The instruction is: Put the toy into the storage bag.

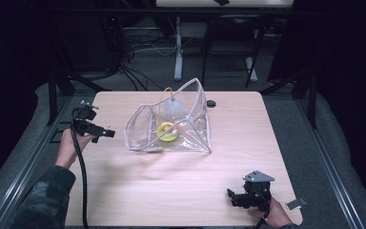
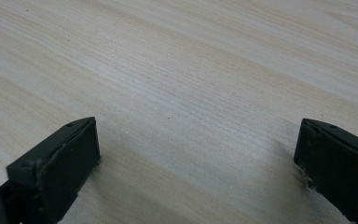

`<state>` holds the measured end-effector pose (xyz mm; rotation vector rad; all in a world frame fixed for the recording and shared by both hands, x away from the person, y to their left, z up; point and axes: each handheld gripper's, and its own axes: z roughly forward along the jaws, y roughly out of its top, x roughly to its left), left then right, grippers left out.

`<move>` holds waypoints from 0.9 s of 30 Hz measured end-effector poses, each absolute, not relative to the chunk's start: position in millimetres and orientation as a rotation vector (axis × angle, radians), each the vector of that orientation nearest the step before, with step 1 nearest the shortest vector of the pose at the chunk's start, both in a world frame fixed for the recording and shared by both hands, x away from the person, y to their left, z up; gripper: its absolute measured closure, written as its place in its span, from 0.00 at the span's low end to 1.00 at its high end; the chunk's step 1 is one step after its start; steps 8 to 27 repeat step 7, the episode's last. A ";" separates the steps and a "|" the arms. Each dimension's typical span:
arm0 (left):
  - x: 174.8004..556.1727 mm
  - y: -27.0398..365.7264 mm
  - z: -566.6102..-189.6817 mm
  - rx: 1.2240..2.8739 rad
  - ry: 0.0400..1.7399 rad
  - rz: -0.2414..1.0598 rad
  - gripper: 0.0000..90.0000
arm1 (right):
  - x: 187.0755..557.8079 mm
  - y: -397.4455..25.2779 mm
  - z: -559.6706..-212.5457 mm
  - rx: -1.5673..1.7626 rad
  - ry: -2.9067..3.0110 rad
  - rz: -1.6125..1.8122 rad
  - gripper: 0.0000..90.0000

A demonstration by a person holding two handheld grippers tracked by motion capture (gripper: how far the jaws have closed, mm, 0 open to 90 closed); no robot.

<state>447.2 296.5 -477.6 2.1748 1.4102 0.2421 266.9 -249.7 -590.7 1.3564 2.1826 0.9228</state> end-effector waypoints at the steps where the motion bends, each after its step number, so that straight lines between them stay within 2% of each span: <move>1: 441.9 296.7 -483.2 2.187 1.404 0.234 0.00 | 266.9 -249.8 -590.5 1.357 2.187 0.920 0.00; 7: 415.5 306.1 -506.0 2.161 1.409 0.233 0.00 | 267.0 -249.8 -590.4 1.359 2.189 0.919 0.00; 27: 415.5 306.1 -506.0 2.161 1.409 0.233 0.00 | 267.0 -249.8 -590.4 1.359 2.189 0.919 0.00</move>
